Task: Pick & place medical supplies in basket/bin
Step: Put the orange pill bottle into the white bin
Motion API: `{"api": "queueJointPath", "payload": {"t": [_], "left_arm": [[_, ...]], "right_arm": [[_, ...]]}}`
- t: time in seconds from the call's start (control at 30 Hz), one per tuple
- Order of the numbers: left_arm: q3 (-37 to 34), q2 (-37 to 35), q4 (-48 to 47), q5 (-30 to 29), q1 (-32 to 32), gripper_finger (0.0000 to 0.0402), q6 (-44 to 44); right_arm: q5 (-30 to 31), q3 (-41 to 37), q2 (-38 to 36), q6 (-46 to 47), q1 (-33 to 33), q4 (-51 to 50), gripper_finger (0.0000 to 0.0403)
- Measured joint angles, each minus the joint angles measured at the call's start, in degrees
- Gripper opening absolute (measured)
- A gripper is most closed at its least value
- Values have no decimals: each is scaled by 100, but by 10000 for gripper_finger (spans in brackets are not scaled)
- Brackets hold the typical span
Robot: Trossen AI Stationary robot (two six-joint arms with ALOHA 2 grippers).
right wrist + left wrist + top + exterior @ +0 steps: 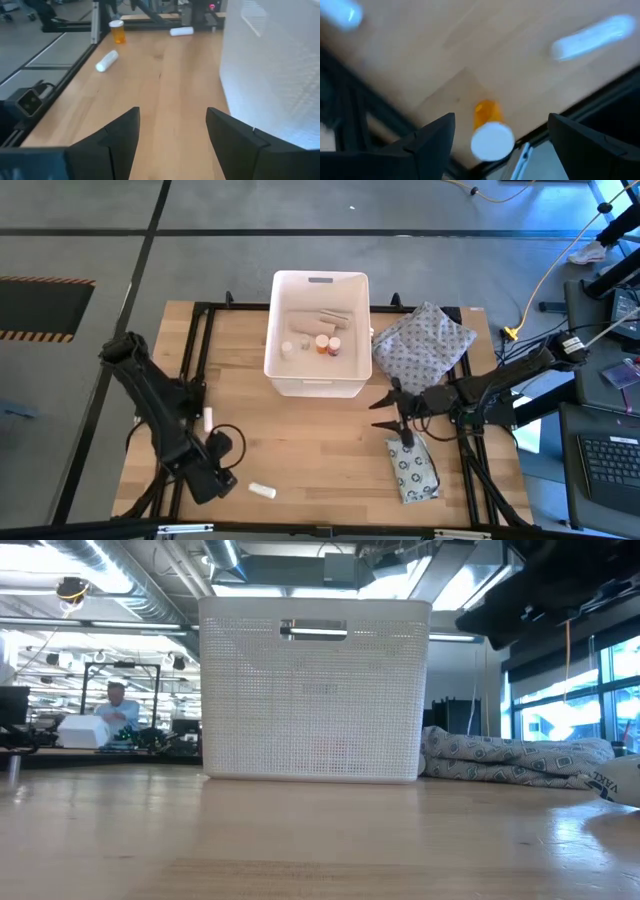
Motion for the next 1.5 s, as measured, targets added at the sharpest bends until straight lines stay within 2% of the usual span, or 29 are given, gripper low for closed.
{"api": "queueJointPath", "payload": {"t": [0.07, 0.23, 0.37, 0.5, 0.83, 1.07, 1.33, 1.5], "left_arm": [[204, 254, -131, 125, -45, 308, -277], [698, 713, -187, 13, -368, 308, -1093], [736, 961, -234, 86, -765, 308, -1939], [736, 1125, -151, 48, -1072, 308, -2425], [738, 1341, -147, -39, -1152, 308, -2464], [738, 1374, -186, -554, -1161, 308, -2131], [724, 1374, -181, -534, -1157, 308, -1928], [441, 1374, 6, -133, -1156, 308, -1993]], "right_arm": [[32, 0, 11, 11, -56, 2, 230], [34, 0, 11, 149, -111, 4, 230], [34, 0, 11, 152, -111, 4, 230], [36, 0, 11, 170, -113, 7, 230], [49, 0, 11, 175, -113, 207, 229], [50, 0, 11, 175, -113, 210, 229], [47, 0, 11, 175, -113, 207, 229], [47, 0, 11, 177, -113, 207, 229]]}}
